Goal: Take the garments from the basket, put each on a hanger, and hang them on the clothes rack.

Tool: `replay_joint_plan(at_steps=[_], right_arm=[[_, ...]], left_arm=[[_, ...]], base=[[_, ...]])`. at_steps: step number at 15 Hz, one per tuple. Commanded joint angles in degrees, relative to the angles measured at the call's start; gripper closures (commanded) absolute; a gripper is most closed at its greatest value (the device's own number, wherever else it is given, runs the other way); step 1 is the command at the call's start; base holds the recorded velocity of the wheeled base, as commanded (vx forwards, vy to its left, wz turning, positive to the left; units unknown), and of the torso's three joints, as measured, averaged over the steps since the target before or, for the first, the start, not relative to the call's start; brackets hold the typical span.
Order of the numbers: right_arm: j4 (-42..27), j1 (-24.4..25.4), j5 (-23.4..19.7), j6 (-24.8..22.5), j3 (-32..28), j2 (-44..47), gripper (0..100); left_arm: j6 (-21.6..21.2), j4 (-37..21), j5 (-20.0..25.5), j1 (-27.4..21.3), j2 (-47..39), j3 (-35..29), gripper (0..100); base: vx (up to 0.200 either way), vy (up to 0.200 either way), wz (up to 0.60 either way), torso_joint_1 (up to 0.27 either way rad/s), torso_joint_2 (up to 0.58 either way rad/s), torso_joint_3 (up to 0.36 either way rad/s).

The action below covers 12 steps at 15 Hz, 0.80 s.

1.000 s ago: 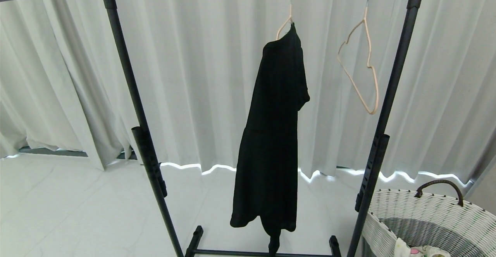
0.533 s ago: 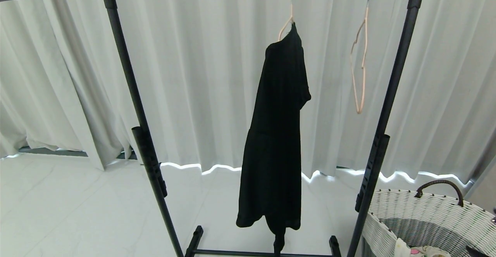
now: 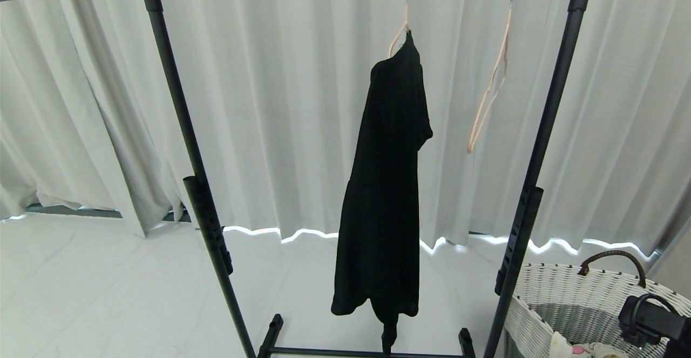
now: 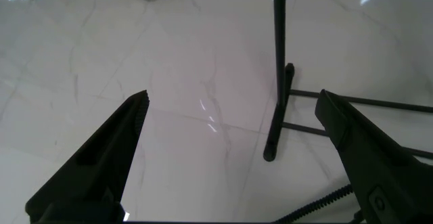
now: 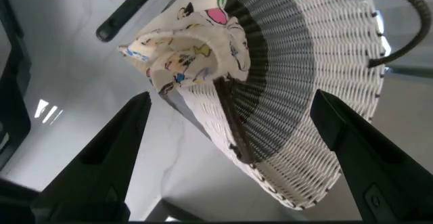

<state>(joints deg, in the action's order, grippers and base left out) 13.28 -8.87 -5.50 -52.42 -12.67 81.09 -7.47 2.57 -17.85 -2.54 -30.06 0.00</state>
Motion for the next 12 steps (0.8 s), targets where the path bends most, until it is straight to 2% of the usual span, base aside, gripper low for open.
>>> replay_joint_plan(at_steps=[1,4,12], right_arm=[[4.9,0.0,0.0,-0.1,0.5,6.8,0],[14.2,-0.1,0.6,-0.1,0.8,13.7,0],[20.9,-0.3,2.2,0.2,1.2,19.2,0]], left_arm=[[0.4,-0.2,0.9,0.0,-0.9,-0.1,0],[0.4,-0.5,1.1,0.0,-1.1,-0.1,0],[0.4,-0.5,1.1,0.0,-0.8,-0.1,0]], base=[[0.000,0.000,0.00,0.000,0.00,0.000],[0.000,0.000,0.00,0.000,0.00,0.000],[0.000,0.000,0.00,0.000,0.00,0.000]])
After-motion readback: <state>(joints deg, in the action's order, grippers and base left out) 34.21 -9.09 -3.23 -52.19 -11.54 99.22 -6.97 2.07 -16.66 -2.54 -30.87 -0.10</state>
